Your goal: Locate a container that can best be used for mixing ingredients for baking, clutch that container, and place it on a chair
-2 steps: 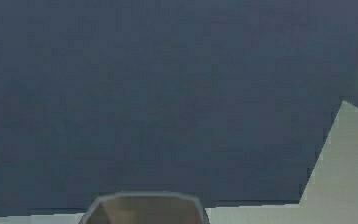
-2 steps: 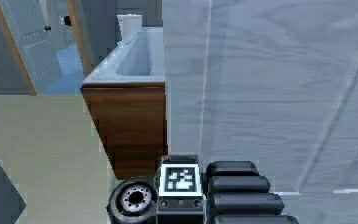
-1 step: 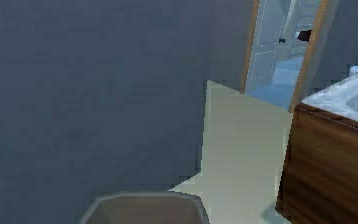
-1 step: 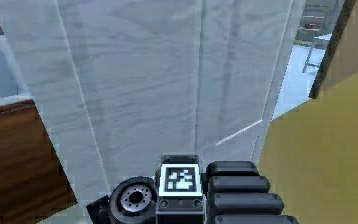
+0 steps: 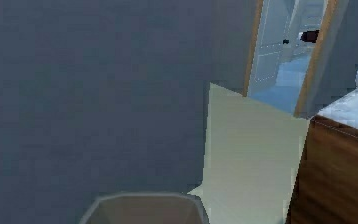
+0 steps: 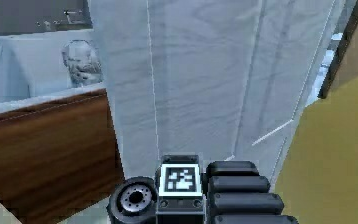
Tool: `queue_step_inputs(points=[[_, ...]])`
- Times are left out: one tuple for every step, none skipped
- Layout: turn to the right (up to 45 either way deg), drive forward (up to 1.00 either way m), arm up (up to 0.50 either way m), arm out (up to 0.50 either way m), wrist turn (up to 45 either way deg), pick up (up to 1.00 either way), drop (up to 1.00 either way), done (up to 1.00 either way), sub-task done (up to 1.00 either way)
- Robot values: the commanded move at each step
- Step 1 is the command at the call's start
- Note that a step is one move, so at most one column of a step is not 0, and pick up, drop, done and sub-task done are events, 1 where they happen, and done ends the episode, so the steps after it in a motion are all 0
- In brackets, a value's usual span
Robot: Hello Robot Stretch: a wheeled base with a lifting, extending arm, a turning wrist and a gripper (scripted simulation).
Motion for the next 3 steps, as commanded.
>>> queue_step_inputs(points=[[18.0, 0.0, 0.0, 0.0, 0.0, 0.0, 0.0, 0.0, 0.0], [0.0, 1.0, 0.0, 0.0, 0.0, 0.0, 0.0, 0.0, 0.0], [12.0, 0.0, 0.0, 0.0, 0.0, 0.0, 0.0, 0.0, 0.0]])
